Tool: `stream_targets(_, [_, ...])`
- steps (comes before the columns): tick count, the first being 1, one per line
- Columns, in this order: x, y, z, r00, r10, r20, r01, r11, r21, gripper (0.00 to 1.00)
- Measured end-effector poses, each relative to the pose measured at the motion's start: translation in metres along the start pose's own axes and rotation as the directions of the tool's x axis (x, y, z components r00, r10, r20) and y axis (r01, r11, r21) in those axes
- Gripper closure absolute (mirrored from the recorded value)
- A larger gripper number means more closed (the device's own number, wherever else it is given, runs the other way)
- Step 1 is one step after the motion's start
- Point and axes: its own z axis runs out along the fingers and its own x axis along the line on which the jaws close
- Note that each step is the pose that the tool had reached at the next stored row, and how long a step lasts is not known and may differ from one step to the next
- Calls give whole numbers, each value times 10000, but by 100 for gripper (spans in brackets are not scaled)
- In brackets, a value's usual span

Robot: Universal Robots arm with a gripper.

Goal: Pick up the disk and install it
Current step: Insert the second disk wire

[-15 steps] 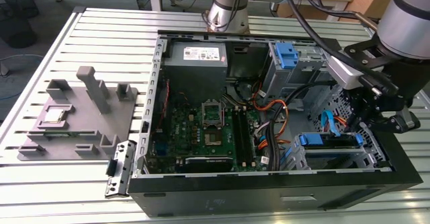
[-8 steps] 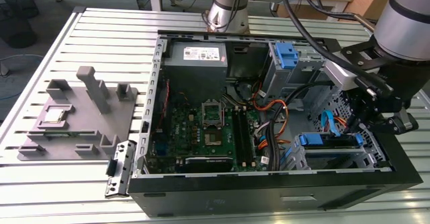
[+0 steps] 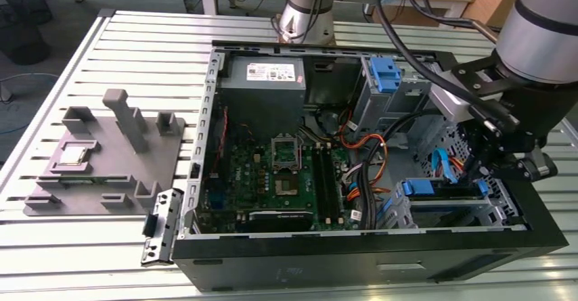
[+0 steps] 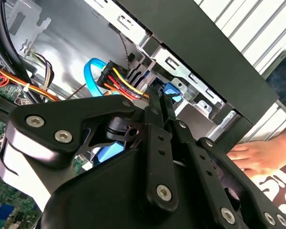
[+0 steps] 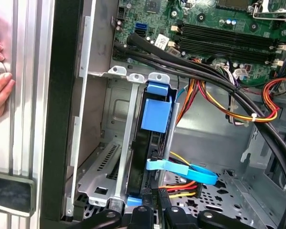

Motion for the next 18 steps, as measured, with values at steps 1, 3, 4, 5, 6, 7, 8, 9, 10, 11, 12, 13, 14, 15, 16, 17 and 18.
stream_targets(1, [-1,5,6,10000,34,-10,-34,10000,19,84])
stream_targets(3, [-4,25,11,10000,83,-24,-83,10000,42,84])
stream_targets(4, [-4,36,11,9999,102,-28,-102,9999,47,84])
stream_targets(5, [-4,43,10,9999,116,-34,-115,9999,49,84])
stream_targets(6, [-1,48,12,9999,136,-38,-136,9999,51,84])
stream_targets(7, [1,50,14,9999,162,-42,-162,9999,52,84])
stream_targets(8, [3,51,14,9998,195,-50,-194,9998,53,84])
stream_targets(9, [6,52,14,9997,234,-59,-233,9997,52,84])
stream_targets(10, [8,54,14,9996,276,-69,-276,9996,52,84])
stream_targets(11, [9,57,13,9995,312,-79,-312,9995,52,84])
stream_targets(12, [9,60,13,9994,345,-87,-345,9994,53,84])
stream_targets(13, [10,62,14,9992,380,-94,-379,9993,55,84])
stream_targets(14, [11,65,15,9991,415,-102,-414,9991,57,84])
stream_targets(15, [12,66,15,9989,451,-110,-450,9990,58,84])
stream_targets(16, [13,67,16,9987,495,-119,-495,9988,60,84])
stream_targets(17, [13,70,19,9985,539,-128,-538,9985,64,84])
stream_targets(18, [12,74,21,9982,581,-139,-581,9983,68,84])
